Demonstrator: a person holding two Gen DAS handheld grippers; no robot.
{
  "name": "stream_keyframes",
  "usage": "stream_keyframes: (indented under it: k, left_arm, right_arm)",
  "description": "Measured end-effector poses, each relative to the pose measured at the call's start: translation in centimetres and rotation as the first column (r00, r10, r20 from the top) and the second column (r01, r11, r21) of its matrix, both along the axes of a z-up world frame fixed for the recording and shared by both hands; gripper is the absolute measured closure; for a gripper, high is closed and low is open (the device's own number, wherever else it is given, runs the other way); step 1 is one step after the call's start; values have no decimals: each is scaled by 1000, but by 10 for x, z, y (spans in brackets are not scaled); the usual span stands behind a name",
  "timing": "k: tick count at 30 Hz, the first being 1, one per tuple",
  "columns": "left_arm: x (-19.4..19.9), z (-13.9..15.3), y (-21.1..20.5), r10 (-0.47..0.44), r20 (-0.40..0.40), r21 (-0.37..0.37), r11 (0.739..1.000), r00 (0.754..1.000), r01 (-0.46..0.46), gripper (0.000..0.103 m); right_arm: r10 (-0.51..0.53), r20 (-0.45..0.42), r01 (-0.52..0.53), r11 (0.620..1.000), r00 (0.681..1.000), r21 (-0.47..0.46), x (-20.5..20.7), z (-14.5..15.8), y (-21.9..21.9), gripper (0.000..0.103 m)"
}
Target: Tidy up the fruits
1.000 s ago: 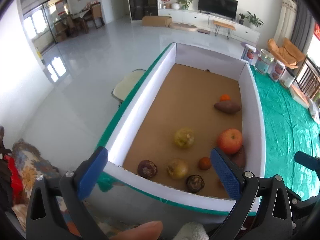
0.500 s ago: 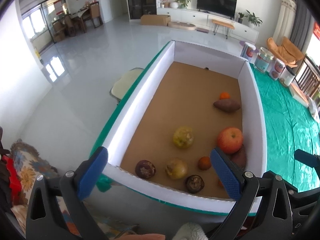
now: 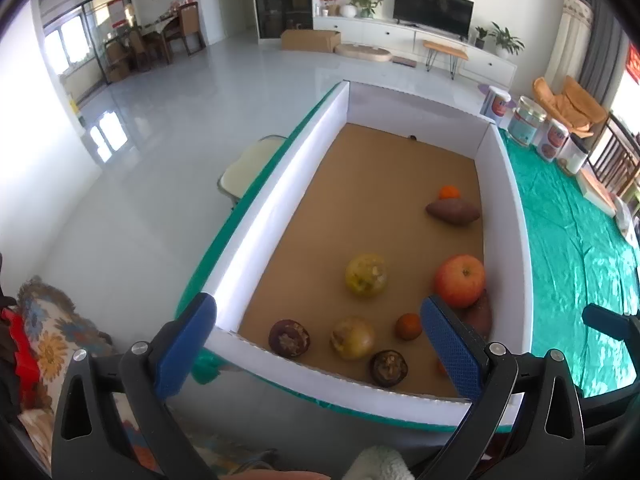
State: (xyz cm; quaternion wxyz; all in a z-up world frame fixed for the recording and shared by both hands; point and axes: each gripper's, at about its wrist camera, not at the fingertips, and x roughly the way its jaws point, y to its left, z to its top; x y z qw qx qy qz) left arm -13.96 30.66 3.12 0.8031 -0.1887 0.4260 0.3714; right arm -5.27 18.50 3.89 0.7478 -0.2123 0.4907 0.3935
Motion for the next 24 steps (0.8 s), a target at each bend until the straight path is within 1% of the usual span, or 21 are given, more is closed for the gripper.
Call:
stream_keyframes:
  k: [17, 20, 24]
  left_arm:
    - [-3, -5, 4, 9, -9, -9, 1000, 1000, -9, 1]
    - [-3, -7, 6, 5, 2, -31, 1000, 1000, -5, 1]
    - [-5, -8, 6, 13, 8, -29, 1000, 1000, -12, 1]
  right_arm:
    - [6, 14, -6, 1000, 1000, -3, -2, 2, 3, 0]
    - [10, 22, -10, 1000, 1000, -7, -3, 1, 4, 0]
    - [14, 17, -14, 1000, 1000, -6, -3, 1, 5, 0]
